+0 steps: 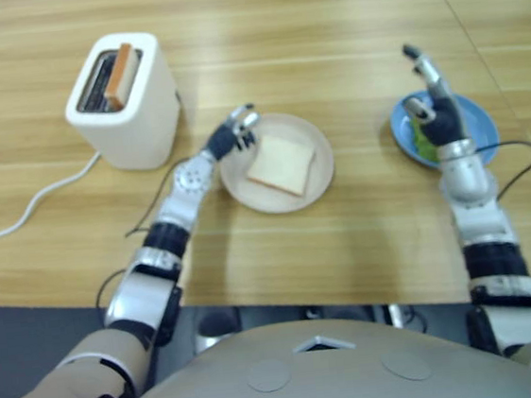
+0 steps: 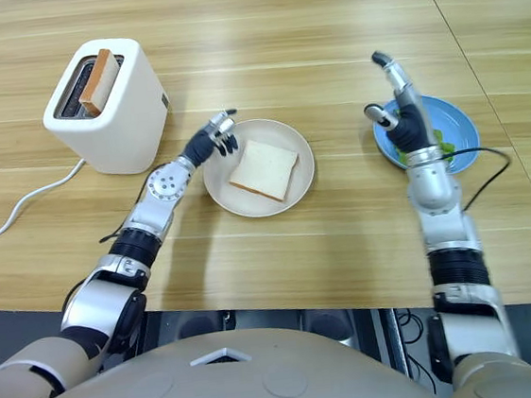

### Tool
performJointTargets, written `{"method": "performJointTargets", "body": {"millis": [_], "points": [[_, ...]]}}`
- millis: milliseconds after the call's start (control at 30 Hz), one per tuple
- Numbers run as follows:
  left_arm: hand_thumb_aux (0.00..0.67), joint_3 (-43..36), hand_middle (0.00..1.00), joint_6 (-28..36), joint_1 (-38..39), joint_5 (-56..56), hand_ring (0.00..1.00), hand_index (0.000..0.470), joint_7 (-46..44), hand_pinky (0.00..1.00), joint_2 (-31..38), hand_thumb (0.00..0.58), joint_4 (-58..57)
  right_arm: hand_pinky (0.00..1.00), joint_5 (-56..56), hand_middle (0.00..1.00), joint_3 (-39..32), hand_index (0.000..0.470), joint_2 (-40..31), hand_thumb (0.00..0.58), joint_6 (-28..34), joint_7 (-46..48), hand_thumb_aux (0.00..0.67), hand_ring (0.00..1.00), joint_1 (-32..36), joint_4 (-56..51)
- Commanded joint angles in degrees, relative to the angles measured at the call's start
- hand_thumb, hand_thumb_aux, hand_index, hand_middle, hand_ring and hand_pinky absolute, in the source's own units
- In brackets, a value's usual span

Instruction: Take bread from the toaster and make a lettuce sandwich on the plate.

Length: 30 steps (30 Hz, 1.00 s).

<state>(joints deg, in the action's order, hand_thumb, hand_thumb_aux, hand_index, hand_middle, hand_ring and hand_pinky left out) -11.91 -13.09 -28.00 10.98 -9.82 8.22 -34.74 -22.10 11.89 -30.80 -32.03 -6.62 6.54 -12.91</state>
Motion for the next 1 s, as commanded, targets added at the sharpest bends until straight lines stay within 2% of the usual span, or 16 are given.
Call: {"method": "performJointTargets", "body": {"millis": [33, 167, 233, 300, 500, 667, 867, 900, 933, 967, 1000], "points": [[0.000, 1.2, 0.00, 3.0, 3.8, -2.9, 0.00, 0.000, -2.9, 0.00, 0.2, 0.000, 9.1, 0.00, -14.5, 0.00, 1.6, 0.000, -8.2, 0.000, 6.4, -6.8, 0.000, 0.00, -0.9, 0.7], [0.000, 1.9, 0.00, 5.5, 5.4, -3.2, 0.00, 0.000, -3.7, 0.00, 0.8, 0.000, 13.3, 0.00, -27.7, 0.00, -4.9, 0.000, -17.5, 0.000, 14.2, -12.2, 0.000, 0.00, 1.6, -9.5], [0.000, 2.1, 0.00, 6.3, 5.4, -3.2, 0.00, 0.000, -3.7, 0.00, 0.8, 0.000, 13.5, 0.00, -33.9, 0.00, -11.5, 0.000, -20.4, 0.000, 17.5, -13.9, 0.000, 0.00, 5.2, -20.0], [0.000, 2.1, 0.00, 6.7, 5.4, -2.9, 0.00, 0.000, -3.6, 0.00, 0.7, 0.000, 13.3, 0.00, -37.5, 0.00, -17.4, 0.000, -21.4, 0.000, 18.8, -15.8, 0.000, 0.00, 9.3, -30.0], [0.000, 1.6, 0.00, 7.2, 5.5, -2.6, 0.00, 0.000, -3.8, 0.00, 0.0, 0.000, 13.0, 0.00, -39.5, 0.00, -28.2, 0.000, -19.0, 0.000, 19.4, -19.5, 0.000, 0.00, 15.8, -47.8], [0.000, 1.6, 0.00, 7.4, 5.4, -2.4, 0.00, 0.000, -4.0, 0.00, 0.0, 0.000, 12.5, 0.00, -38.2, 0.00, -33.0, 0.000, -17.3, 0.000, 19.5, -21.6, 0.000, 0.00, 17.3, -54.6], [0.000, 1.8, 0.00, 7.6, 5.2, -2.2, 0.00, 0.000, -4.1, 0.00, 0.0, 0.000, 12.3, 0.00, -35.9, 0.00, -36.1, 0.000, -16.7, 0.000, 19.4, -22.0, 0.000, 0.00, 17.8, -57.1], [0.000, 1.8, 0.00, 7.6, 5.2, -2.2, 0.00, 0.000, -4.0, 0.00, 0.0, 0.000, 12.3, 0.00, -35.3, 0.00, -36.4, 0.308, -16.8, 0.517, 19.2, -21.7, 0.449, 0.00, 17.9, -57.3], [0.000, 1.8, 0.00, 7.7, 5.2, -2.3, 0.00, 0.000, -4.1, 0.00, 0.0, 0.000, 12.3, 0.00, -34.6, 0.00, -36.5, 0.419, -16.8, 0.575, 19.0, -21.6, 0.610, 0.00, 18.0, -57.4], [0.000, 1.9, 0.00, 7.7, 5.2, -2.3, 0.00, 0.000, -4.1, 0.00, 0.1, 0.000, 12.3, 0.00, -34.0, 0.00, -36.5, 0.419, -16.9, 0.575, 18.8, -21.6, 0.610, 0.00, 18.1, -57.4], [0.000, 1.9, 0.00, 7.7, 5.1, -2.3, 0.00, 0.000, -4.1, 0.00, 0.0, 0.000, 12.3, 0.08, -33.5, 0.08, -36.6, 0.460, -16.9, 0.580, 18.7, -21.6, 0.670, 0.08, 18.2, -57.4]]}}
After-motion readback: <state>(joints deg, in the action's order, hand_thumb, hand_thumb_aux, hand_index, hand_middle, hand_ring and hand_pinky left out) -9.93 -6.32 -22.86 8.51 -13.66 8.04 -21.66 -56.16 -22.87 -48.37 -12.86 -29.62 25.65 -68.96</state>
